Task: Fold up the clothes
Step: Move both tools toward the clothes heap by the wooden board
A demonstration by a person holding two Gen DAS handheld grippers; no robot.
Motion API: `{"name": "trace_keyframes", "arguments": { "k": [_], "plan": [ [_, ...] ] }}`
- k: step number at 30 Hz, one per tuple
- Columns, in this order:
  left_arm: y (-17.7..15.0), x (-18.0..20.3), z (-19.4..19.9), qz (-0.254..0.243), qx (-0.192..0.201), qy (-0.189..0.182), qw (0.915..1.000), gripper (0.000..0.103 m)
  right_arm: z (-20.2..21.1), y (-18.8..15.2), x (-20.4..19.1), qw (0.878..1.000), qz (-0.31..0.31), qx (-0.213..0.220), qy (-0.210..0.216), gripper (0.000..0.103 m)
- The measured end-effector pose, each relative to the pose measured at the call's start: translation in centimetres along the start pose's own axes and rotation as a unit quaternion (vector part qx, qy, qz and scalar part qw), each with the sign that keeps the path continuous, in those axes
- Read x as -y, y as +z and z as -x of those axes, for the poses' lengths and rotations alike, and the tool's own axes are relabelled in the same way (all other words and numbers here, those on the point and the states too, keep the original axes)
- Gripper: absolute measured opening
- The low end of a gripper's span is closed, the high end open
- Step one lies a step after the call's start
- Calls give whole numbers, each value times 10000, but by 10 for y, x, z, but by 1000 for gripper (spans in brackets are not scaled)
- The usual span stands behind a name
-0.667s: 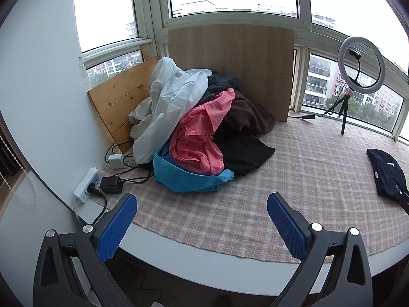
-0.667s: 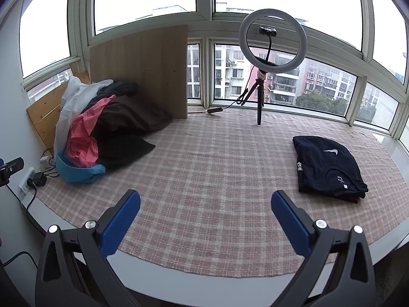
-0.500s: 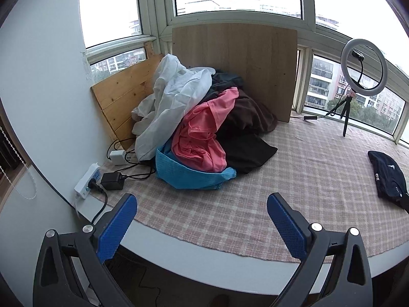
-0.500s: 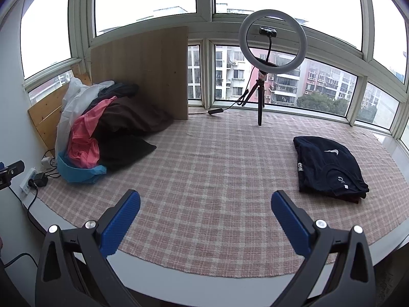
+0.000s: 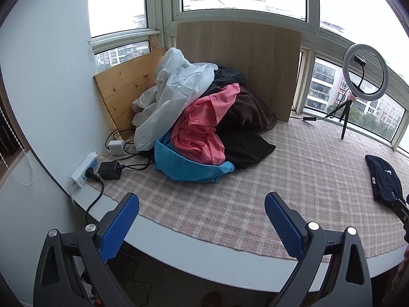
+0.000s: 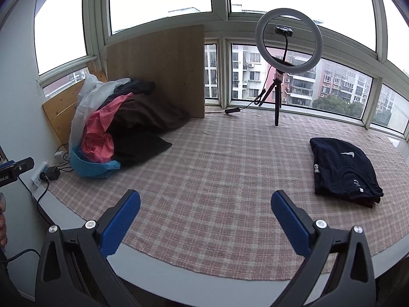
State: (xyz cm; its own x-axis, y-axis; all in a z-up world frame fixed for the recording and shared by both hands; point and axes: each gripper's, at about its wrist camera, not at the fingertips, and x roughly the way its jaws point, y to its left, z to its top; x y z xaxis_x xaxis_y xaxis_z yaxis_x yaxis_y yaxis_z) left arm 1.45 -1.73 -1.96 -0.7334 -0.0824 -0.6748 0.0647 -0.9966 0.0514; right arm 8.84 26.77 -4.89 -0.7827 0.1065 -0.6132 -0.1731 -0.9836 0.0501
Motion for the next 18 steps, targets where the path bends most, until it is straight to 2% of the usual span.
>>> {"name": "trace_keyframes", "arguments": {
  "k": [4, 6, 10, 18],
  "plan": [
    [-4, -4, -2, 91, -60, 25, 9999, 90, -7, 2, -2, 10000, 65, -46, -33, 103],
    [-8, -8, -2, 88, -50, -9, 9999, 90, -9, 4, -2, 10000, 78, -50, -15, 103],
    [-15, -13, -4, 71, -125, 246, 9996, 90, -13, 9, -8, 9999, 121, -1, 43, 103],
    [-18, -31, -4, 102, -261, 495, 9984, 92, -19, 19, -31, 9988, 436, 103, 191, 103]
  ]
}}
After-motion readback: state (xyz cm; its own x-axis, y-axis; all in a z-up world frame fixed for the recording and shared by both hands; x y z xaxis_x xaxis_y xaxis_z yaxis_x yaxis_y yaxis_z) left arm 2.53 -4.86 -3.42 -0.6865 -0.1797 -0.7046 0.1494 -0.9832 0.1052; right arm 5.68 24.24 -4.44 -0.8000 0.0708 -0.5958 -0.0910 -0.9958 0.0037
